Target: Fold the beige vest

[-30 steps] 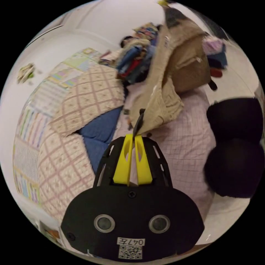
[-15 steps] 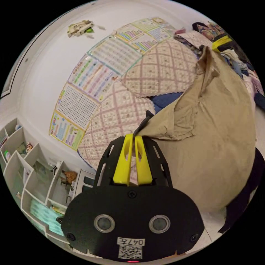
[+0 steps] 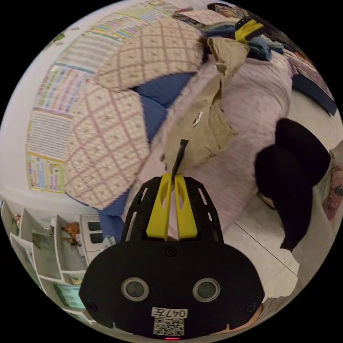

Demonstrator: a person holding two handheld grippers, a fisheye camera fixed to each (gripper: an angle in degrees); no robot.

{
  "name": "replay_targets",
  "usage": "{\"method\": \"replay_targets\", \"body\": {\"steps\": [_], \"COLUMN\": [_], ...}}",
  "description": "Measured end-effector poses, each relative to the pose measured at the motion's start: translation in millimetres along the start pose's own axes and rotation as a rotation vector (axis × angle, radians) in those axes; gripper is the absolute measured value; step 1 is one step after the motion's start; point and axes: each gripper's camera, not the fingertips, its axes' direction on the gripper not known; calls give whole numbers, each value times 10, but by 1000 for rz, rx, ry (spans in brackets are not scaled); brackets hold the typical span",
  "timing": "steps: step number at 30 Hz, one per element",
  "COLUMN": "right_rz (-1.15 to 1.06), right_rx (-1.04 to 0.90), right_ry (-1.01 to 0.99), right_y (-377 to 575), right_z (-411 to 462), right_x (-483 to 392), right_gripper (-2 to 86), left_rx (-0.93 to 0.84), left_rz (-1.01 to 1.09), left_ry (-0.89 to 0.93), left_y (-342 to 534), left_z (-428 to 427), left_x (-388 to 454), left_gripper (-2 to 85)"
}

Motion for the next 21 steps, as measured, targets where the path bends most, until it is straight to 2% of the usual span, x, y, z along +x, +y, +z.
{"method": "replay_targets", "body": {"steps": [5, 10, 13, 16, 18, 20, 21], "right_rz": [-21, 16, 1, 183, 320, 419, 429], "right_rx": [-155, -189, -248, -92, 18, 47, 39], "right_ry": [-198, -329, -350, -389, -384, -338, -319], "right_y": [560, 890, 1051, 1207, 1266, 1177, 1125], "right_z": [1041, 1480, 1632, 1536, 1540, 1758, 1843], "right_x": [-333, -324, -224, 240, 559, 877, 939], "right_gripper": [-3, 14, 64, 73, 56, 33, 29], "left_rx": [-117, -115, -71, 114, 299, 302, 245], "left_rz": [76, 50, 20, -55, -195, -315, -390], "left_ry": [228, 366, 441, 563, 604, 528, 440], "left_y": [-149, -142, -52, 165, 317, 266, 148], "left_z": [888, 1239, 1272, 1050, 918, 1022, 1198], "left_x": [230, -228, -637, -1174, -1711, -2111, -2367], "left_gripper": [-3, 12, 40, 61, 65, 67, 72]}}
